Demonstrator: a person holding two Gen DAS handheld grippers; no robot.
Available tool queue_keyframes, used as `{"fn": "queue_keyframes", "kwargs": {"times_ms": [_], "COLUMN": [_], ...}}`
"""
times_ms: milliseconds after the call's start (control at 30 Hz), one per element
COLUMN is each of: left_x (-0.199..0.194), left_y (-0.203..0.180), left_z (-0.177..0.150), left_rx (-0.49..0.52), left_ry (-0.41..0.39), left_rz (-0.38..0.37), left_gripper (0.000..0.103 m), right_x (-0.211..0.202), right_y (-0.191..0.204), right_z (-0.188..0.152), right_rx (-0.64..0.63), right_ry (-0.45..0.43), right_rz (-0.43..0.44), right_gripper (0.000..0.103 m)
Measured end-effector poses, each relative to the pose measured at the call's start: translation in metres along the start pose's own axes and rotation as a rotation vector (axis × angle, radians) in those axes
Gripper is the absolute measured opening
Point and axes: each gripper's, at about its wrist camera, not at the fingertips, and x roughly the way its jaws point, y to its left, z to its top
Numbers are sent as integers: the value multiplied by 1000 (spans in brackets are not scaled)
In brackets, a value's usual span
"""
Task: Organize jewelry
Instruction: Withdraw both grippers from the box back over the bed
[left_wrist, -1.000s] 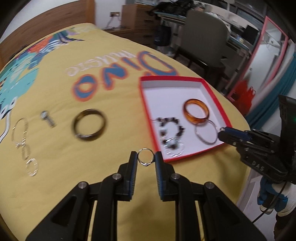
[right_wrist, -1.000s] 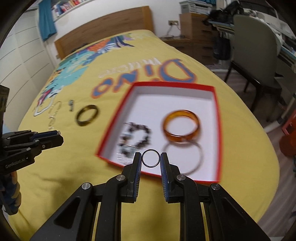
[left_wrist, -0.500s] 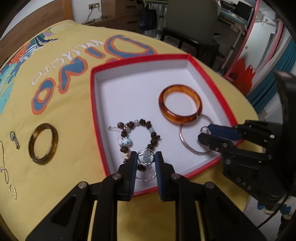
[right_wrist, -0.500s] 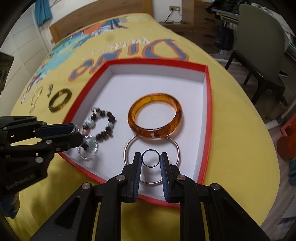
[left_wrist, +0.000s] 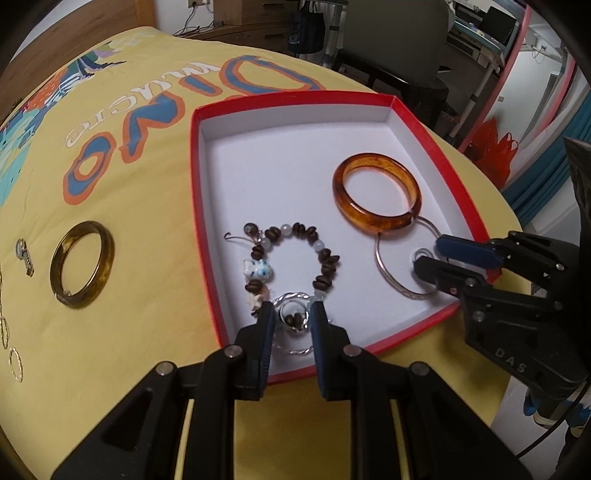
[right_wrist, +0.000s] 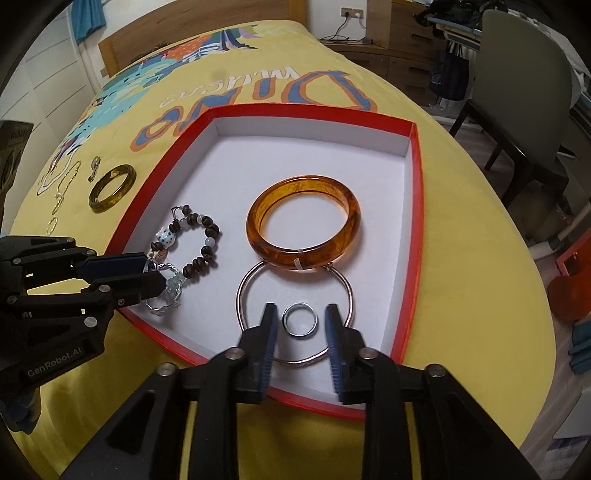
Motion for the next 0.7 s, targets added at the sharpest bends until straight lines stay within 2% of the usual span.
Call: {"fn": "queue_keyframes", "kwargs": {"times_ms": [300,400,567,700], "left_x": [-28,-43,-69,-87], "left_y": [-1,2,12,19], "left_z": [-11,-21,-45,-69], "left_rx": [-9,-17,-28,-27], "left_ry": [-33,-40,-52,-61], "left_rz": [5,15,60,123], "left_gripper": [19,24,27,34], "right_x": [-24,-37,-59,-76], "right_y": [2,4,11,26], "right_z": [-8,-13,-24,-35], "right_rx": [16,28,45,49], "right_ry": [-22,-34,-56,-73], "right_rz": [-26,-28,-22,-1], "right_gripper": [31,32,35,37]}}
